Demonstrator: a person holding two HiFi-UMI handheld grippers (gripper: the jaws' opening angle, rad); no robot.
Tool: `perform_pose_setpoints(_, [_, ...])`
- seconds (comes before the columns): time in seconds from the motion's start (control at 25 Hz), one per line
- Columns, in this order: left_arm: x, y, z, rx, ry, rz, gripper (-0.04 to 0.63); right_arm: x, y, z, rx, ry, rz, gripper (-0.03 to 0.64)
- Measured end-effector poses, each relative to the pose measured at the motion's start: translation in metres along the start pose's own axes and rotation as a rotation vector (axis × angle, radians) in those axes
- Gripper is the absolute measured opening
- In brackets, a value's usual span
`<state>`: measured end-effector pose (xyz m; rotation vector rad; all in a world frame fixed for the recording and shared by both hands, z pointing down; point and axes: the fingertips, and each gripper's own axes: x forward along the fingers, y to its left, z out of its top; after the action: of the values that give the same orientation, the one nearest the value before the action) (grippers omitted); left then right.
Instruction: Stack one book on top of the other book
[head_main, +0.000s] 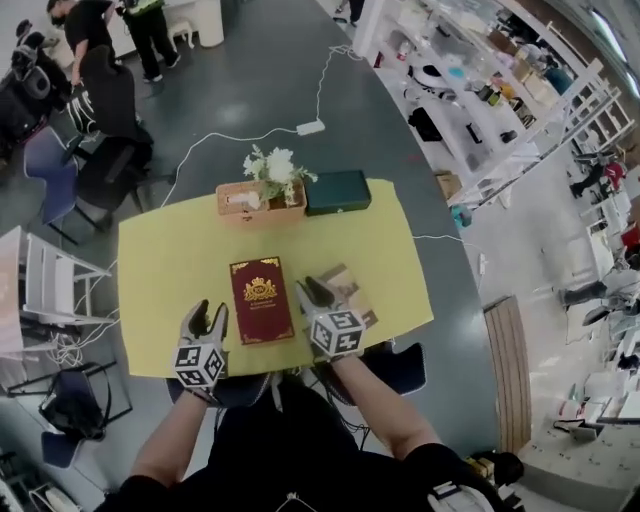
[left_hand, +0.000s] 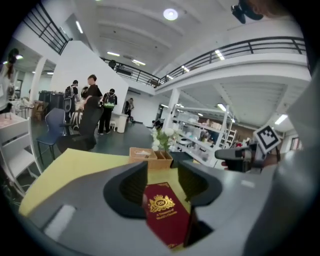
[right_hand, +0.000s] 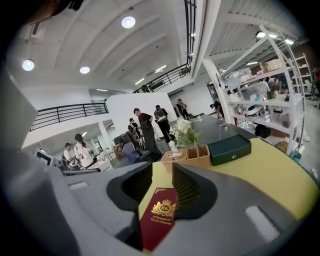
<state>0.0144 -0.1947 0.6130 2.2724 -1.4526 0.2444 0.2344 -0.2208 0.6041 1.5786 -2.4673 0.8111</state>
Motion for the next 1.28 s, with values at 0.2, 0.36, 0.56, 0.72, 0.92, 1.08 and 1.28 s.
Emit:
perform_pose_setpoints(0.2, [0.032, 0.015, -0.042, -0.037, 0.082, -0.038, 0.282, 0.034, -0.021, -0.037, 0.041, 0.069, -0.039, 0.238])
perform_pose_setpoints(0.36, [0.061, 0.029, -0.090, -0.069, 0.170, -0.054, 0.316, 0.066, -0.032, -0.087, 0.077, 0.159, -0.029, 0.287])
perform_pose_setpoints(0.56, [0.093, 0.041, -0.155, -0.097, 0.282, -0.070, 0.331, 0.099, -0.044, -0.163, 0.103, 0.300, -0.030, 0.310])
perform_pose_setpoints(0.72, [0.107, 0.048, -0.197, -0.125, 0.359, -0.070, 0.333, 0.116, -0.049, -0.207, 0.112, 0.390, -0.035, 0.311])
perform_pose_setpoints(0.92, [0.114, 0.051, -0.229, -0.174, 0.396, -0.071, 0.341, 0.126, -0.052, -0.237, 0.127, 0.435, -0.040, 0.311])
perform_pose_setpoints(1.08, [0.119, 0.047, -0.242, -0.217, 0.408, -0.077, 0.341, 0.130, -0.049, -0.249, 0.129, 0.462, -0.029, 0.311])
perform_pose_setpoints(1.28, [0.129, 0.044, -0.249, -0.229, 0.394, -0.075, 0.331, 0.138, -0.045, -0.253, 0.125, 0.438, -0.031, 0.270])
